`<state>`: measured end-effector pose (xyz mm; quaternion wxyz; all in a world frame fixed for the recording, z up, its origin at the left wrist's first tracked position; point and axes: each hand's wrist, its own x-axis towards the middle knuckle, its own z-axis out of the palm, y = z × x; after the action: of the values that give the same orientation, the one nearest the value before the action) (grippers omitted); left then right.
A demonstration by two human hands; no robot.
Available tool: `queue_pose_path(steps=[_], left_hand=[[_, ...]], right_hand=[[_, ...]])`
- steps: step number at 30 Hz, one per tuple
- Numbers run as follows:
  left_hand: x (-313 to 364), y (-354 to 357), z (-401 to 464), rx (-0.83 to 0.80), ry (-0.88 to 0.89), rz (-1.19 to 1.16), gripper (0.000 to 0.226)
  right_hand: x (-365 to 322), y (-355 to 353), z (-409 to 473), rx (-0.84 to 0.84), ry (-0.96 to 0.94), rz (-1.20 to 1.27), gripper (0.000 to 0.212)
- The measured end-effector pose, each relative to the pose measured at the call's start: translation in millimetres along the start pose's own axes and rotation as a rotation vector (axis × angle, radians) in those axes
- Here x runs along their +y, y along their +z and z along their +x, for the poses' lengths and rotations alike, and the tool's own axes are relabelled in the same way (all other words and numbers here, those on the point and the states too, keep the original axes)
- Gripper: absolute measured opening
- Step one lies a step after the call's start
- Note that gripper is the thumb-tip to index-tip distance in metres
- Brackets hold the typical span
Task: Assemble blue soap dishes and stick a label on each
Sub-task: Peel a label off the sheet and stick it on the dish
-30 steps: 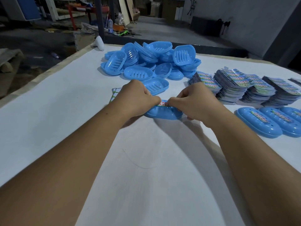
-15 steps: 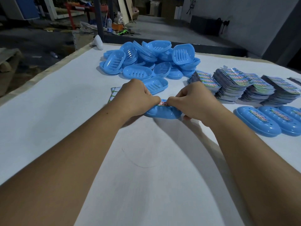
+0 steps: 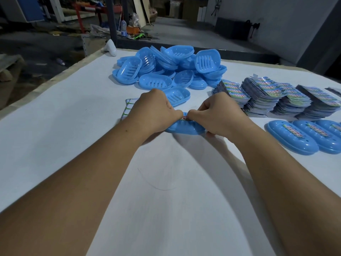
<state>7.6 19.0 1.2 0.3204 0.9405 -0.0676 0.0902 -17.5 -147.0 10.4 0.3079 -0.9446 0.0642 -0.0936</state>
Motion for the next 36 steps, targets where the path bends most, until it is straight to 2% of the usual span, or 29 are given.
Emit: queue_pose_path(steps=[10,15,21,25,31,32,36], left_hand=[[4.8,-1.4,-3.4,0.088,0.087,0.12,0.028],[1.4,-1.6,-1.1,0.073,0.077,0.062,0.033],[-3.5,0.9,2.3,0.052,0.015,-0.012,0.025],[-3.6,1.2,2.3,0.046,0.012,-0.015,0.025],[-3.6,-1.3,2.6,0.059,-0.009,-0.061,0.021],[-4.0,-2.4,2.8,0.071,-0.012,-0.069,0.022],[-4.4,-4.1,2.1,0.142,-0.012,-0.077,0.026]], right_hand=[[-4.3,-1.1,-0.5,-0.003,-0.002,-0.082,0.048],[-3.6,-2.8,0.9,-0.051,0.043,-0.07,0.055],[3.0,-3.7,3.0,-0.093,0.091,0.113,0.036],[3.1,-2.5,2.4,-0.081,0.08,0.122,0.035],[7.3,-3.0,2.8,0.034,-0.097,-0.032,0.028],[7.0,-3.7,1.3,0.002,-0.146,-0.03,0.03],[5.9,0.3,-6.3,-0.2,-0.282,-0.071,0.062]])
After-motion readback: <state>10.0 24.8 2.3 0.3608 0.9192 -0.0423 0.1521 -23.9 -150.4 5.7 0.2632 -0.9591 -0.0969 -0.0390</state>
